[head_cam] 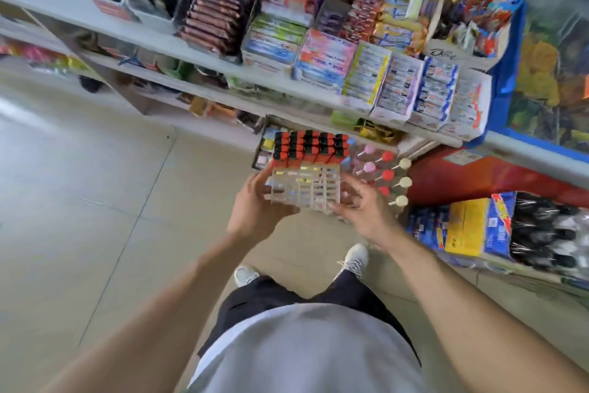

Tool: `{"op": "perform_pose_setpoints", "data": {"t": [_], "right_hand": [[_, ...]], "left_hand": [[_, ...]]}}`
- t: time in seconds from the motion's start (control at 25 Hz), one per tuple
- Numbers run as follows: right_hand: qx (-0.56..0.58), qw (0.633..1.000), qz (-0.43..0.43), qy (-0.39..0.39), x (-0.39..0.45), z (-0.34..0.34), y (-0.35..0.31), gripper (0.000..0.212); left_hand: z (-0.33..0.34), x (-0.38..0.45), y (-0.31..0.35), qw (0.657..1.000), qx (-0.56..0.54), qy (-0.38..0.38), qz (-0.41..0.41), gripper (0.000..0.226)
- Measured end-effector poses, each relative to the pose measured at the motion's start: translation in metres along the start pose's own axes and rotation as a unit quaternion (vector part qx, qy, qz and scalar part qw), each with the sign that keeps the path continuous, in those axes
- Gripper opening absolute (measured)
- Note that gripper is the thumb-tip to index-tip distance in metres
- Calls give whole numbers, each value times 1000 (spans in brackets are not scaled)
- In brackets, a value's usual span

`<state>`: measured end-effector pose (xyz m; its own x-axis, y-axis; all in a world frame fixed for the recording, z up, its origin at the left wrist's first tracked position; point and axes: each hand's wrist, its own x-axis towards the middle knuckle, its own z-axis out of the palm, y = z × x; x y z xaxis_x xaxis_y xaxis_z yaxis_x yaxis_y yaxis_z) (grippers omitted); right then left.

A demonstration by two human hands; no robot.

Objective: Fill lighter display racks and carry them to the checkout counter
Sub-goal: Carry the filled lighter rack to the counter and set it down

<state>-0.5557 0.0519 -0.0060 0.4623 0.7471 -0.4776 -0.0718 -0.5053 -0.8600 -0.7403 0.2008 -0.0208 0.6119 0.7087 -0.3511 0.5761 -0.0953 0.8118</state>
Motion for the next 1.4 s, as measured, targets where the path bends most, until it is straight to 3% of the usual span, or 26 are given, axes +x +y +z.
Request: {"op": "perform_pose_setpoints", "data": {"t": [0.88,1.24,1.4], "right_hand": [[-88,991,-75,-70,255,206,-207,89],[-65,995,-53,-44,322,372,-266,94],[-47,997,-47,-31,351,440,-297,93]], "left_hand": [[-292,189,-52,991,-78,94,-47,88],[-465,250,-131,998,-39,50,-11,97],[-543,278,-151,1000,-4,26,3,87]]}}
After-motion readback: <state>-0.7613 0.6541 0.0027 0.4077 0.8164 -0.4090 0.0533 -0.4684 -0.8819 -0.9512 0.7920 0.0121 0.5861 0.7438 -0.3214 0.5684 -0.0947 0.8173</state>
